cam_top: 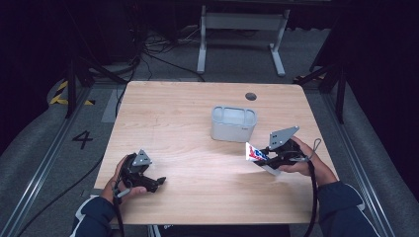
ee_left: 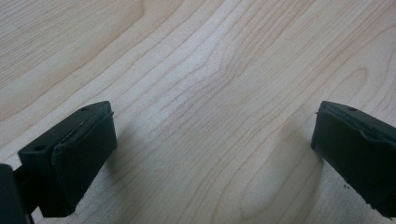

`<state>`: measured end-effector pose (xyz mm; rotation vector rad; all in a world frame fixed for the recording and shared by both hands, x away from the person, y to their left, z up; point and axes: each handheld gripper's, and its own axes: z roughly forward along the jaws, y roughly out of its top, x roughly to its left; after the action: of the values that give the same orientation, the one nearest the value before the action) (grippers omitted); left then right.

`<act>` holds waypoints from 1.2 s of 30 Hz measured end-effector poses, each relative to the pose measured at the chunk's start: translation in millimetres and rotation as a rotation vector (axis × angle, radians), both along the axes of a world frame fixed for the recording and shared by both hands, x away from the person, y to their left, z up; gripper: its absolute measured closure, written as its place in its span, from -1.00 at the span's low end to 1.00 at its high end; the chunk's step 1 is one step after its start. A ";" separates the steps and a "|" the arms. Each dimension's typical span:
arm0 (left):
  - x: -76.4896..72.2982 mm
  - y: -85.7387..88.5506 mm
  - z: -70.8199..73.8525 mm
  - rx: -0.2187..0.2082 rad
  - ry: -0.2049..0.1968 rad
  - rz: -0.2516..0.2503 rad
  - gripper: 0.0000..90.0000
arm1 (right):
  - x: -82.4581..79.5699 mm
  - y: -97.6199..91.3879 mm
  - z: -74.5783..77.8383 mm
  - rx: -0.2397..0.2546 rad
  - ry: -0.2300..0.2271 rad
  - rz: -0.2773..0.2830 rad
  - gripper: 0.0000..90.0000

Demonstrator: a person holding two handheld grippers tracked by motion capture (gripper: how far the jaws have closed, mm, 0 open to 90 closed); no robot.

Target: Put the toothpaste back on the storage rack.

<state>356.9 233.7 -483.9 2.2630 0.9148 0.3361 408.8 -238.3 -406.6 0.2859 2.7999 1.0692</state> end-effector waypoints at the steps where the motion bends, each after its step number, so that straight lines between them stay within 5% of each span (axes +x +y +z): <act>1: 0.0 0.0 0.1 0.001 0.001 0.000 -0.99 | -0.3 -0.6 0.5 0.008 0.001 -0.005 0.43; 21: -0.1 0.0 0.1 0.001 0.001 0.001 -0.99 | -10.8 -5.1 8.3 0.120 -0.029 -0.080 0.43; 36: 0.0 0.0 0.1 0.001 0.001 0.000 -0.99 | -21.3 1.4 23.1 0.227 -0.096 -0.128 0.42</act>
<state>356.9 233.6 -483.8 2.2637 0.9153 0.3356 387.5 -236.9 -383.5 0.4194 2.5402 1.3331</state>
